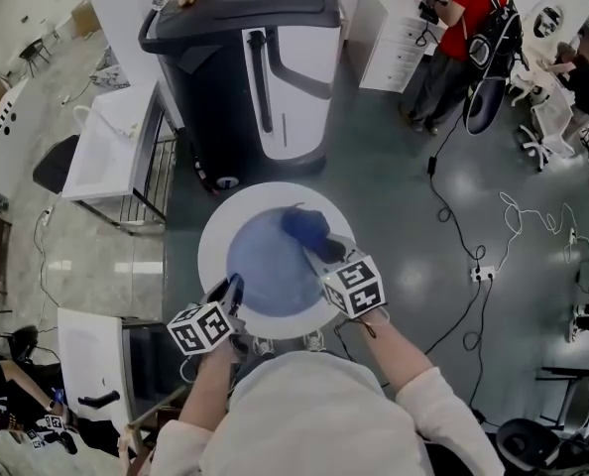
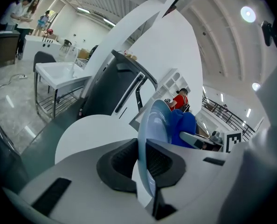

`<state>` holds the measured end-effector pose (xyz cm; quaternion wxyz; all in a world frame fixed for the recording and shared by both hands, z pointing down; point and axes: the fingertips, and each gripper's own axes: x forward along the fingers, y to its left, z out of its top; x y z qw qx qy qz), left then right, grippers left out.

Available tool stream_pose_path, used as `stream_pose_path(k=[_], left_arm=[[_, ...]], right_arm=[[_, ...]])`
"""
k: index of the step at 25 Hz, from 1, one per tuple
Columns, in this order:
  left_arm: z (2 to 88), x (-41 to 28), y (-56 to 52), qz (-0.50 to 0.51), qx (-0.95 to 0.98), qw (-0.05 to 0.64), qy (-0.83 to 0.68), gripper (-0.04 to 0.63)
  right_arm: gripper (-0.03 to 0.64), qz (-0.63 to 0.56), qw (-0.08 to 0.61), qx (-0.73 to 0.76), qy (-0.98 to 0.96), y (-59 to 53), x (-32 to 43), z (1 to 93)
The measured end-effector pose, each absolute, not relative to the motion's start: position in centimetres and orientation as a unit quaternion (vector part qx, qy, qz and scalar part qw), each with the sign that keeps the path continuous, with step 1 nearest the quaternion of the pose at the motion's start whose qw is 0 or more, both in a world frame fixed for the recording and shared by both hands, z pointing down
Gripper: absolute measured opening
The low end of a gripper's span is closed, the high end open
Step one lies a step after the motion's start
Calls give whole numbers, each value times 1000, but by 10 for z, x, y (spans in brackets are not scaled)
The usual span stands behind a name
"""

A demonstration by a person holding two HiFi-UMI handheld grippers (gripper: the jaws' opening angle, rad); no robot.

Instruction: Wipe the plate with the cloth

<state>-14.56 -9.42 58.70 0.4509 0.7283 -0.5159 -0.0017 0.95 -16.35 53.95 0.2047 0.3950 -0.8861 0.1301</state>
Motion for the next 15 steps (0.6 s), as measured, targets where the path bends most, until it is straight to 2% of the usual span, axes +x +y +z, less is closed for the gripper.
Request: stream_pose_path(k=[7, 15], left_arm=[[604, -153, -105, -9, 711, 466, -526, 44], [639, -162, -110, 3, 685, 491, -539, 44]], right_arm=[[89, 87, 96, 417, -899, -152, 16, 487], [89, 104, 37, 429, -896, -125, 29, 457]])
